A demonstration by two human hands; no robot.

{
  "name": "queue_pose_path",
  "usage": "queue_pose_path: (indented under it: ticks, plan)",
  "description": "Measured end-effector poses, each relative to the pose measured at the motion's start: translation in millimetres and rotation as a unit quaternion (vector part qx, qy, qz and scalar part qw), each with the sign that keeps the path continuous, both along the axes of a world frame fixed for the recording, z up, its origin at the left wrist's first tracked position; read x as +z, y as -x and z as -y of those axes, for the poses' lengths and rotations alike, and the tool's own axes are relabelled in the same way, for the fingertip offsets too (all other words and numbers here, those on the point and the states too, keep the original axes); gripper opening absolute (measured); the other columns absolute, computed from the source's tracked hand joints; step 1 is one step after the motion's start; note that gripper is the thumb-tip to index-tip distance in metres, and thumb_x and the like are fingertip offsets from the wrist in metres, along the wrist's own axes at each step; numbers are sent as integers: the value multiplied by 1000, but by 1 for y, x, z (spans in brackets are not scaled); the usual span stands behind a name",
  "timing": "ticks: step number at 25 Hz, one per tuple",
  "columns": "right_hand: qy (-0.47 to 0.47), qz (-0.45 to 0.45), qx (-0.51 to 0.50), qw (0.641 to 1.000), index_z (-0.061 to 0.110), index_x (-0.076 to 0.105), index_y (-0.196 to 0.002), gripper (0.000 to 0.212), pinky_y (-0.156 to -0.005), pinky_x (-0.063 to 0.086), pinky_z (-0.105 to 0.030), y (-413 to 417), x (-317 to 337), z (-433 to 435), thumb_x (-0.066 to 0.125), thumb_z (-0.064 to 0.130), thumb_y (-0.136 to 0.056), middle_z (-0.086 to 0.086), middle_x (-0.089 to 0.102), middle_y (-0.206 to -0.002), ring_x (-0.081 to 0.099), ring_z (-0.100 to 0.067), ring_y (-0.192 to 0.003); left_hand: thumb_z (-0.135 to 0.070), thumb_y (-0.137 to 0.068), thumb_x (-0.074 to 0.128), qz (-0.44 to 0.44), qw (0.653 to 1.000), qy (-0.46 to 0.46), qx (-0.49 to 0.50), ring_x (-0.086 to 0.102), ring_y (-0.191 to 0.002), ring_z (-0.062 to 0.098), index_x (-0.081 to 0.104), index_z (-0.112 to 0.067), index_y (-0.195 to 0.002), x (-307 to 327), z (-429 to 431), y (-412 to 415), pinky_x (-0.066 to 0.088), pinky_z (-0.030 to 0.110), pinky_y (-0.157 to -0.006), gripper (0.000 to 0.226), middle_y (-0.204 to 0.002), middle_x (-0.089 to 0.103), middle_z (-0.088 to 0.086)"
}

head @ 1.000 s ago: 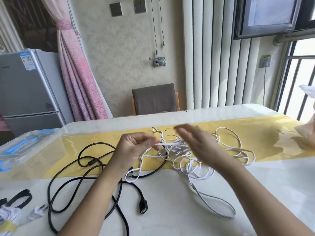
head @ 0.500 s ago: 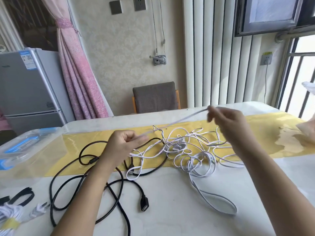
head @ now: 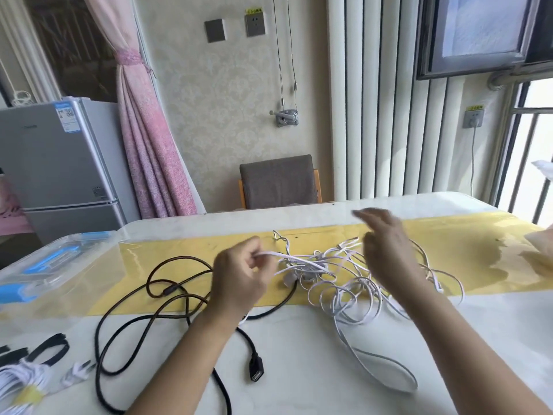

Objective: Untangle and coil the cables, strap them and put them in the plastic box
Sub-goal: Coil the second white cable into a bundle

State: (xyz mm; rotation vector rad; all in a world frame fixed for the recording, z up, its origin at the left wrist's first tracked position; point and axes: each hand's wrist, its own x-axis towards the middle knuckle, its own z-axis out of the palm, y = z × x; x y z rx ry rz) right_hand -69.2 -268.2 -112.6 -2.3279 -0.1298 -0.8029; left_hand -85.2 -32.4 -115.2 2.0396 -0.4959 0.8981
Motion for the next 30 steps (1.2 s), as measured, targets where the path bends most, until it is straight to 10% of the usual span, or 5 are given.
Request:
queue_pose_path:
  ticks: [5, 11, 19, 25, 30]
  plan:
    - [-49, -250, 379, 890, 11, 61, -82, 35, -56, 41, -20, 36, 6, -62, 46, 38, -97, 5, 54, -61, 48, -8, -53, -29, -69, 55, -66, 996, -56, 8, 27, -48, 13, 31, -23, -50, -13, 13, -6, 21, 20, -44, 31, -45, 36, -5]
    - [-221, 12, 205, 953, 15, 53, -61, 46, -48, 20, -26, 17, 30, -10, 50, 50, -90, 11, 28, -45, 24, -10, -45, -29, -71, 66, -76, 992, 53, 82, 31, -45, 6, 42, -15, -48, 4, -30, -31, 28, 25, -48, 36, -41, 36, -6]
    - [-432, 128, 24, 892, 20, 58, -56, 39, -48, 16, -34, 8, 36, 35, 47, 41, -87, 11, 30, -42, 23, -12, -45, -18, -87, 67, -9, 883, 464, 71, 40, -39, 4, 44, -20, -64, 17, -83, -36, 35, 17, -42, 33, -40, 40, -13]
    - [-95, -42, -209, 972, -1, 64, -113, 41, -90, 36, -40, -9, 1, 48, 34, 8, -88, -31, 57, -109, 52, -41, -101, -40, -88, 52, -98, 985, 91, 109, 34, -48, 17, 42, -11, -52, -5, -75, -44, 31, 34, -51, 47, -47, 34, 2]
    - [29, -34, 176, 983, 13, 54, -129, 35, -101, 27, -17, 12, -8, -47, 49, 23, -95, -5, 53, -131, 47, -19, -123, -46, -91, 33, -64, 979, -190, 40, 39, -51, 33, 32, -20, -54, -8, -20, -23, 35, 38, -51, 45, -46, 39, 3]
